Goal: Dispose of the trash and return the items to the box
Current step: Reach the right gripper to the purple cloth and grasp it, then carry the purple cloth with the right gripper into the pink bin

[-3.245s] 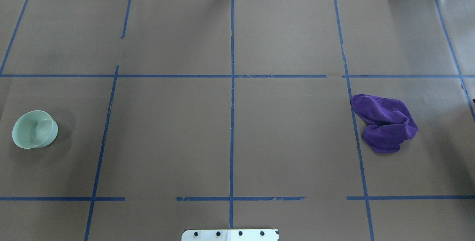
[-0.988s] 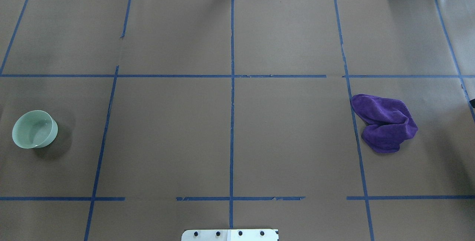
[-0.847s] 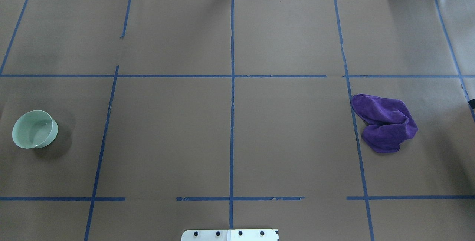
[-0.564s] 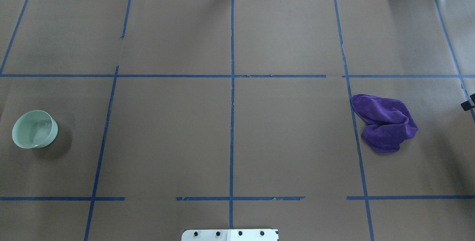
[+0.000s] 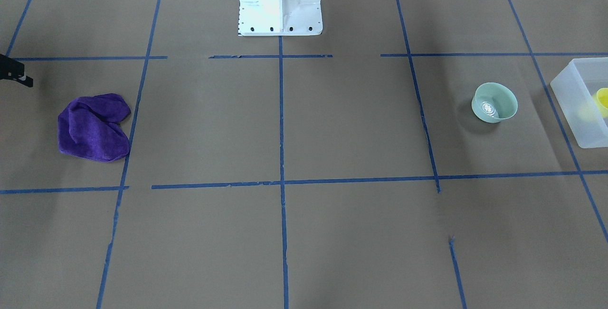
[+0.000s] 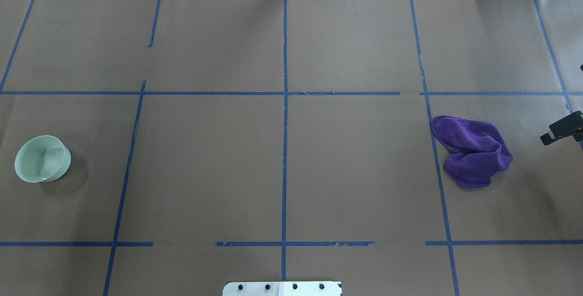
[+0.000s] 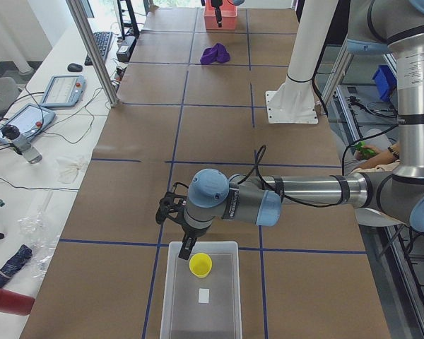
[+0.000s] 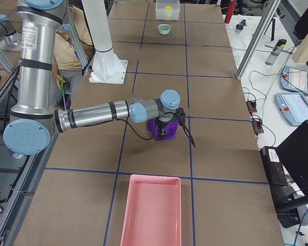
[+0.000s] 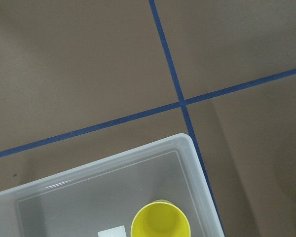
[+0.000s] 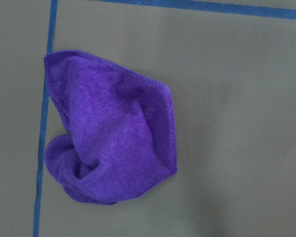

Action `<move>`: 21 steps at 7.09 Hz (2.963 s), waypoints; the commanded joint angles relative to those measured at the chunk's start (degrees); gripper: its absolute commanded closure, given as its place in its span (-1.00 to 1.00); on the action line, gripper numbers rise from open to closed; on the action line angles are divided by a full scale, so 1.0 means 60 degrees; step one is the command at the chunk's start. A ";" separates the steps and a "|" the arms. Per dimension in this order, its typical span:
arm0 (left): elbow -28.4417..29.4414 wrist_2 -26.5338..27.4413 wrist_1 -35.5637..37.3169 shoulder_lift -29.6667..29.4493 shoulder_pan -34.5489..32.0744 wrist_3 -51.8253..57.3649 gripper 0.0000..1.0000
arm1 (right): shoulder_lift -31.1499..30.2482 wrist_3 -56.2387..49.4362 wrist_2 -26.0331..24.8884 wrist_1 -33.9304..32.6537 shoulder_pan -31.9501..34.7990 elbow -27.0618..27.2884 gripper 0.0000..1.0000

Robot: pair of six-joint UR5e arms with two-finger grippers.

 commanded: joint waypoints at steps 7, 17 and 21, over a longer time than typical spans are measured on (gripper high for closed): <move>-0.0192 -0.0369 0.0023 0.0081 0.0174 -0.0791 -1.00 | 0.0386 0.7225 -0.2492 0.3817 -0.2850 -0.0832 0.16; -0.0105 -0.1542 -0.3608 0.0081 0.3225 -0.5475 -1.00 | -0.1368 0.0971 -0.0398 0.1516 0.3040 0.0207 1.00; 0.0262 -0.1541 -0.4884 0.0081 0.3821 -0.6533 -1.00 | 0.1259 -0.7475 -0.2924 -0.4337 0.7018 -0.1101 1.00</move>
